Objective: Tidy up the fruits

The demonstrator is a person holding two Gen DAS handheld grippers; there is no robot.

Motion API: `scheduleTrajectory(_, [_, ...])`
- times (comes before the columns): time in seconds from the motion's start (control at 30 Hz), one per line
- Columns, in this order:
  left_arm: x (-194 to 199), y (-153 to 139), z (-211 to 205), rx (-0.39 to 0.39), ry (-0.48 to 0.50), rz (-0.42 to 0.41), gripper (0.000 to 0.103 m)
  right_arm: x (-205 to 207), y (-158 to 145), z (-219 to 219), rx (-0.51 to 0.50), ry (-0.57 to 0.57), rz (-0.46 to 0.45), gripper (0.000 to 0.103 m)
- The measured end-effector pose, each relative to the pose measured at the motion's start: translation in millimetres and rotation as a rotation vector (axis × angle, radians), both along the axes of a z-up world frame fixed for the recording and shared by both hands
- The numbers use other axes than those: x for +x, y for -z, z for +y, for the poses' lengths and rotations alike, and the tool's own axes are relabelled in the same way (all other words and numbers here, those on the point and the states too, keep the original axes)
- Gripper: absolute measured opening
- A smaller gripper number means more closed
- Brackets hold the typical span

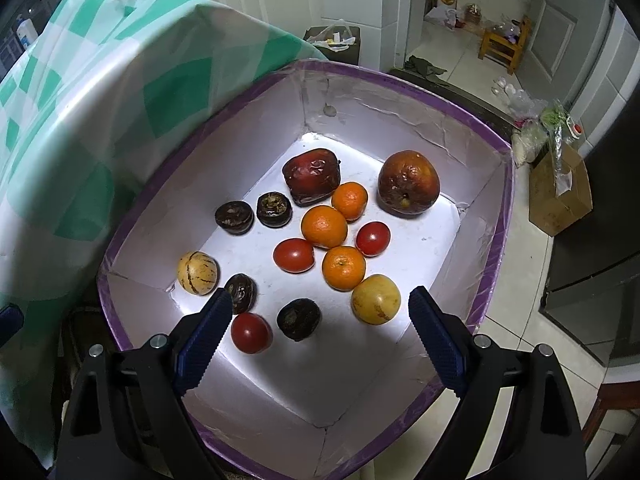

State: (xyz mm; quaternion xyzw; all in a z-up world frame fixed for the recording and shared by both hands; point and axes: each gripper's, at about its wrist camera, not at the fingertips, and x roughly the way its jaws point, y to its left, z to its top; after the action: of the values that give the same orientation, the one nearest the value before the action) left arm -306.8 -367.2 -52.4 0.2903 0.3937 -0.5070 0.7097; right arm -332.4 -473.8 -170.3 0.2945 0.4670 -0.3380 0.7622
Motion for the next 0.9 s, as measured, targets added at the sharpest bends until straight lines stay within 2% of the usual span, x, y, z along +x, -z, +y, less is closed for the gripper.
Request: scheduleTrajectory(0.9, [2.0, 2.4, -2.1, 0.010, 0.000, -0.006, 0.101, -1.0, 8.7, -1.2, 0.032, 0.025, -0.010, 0.087])
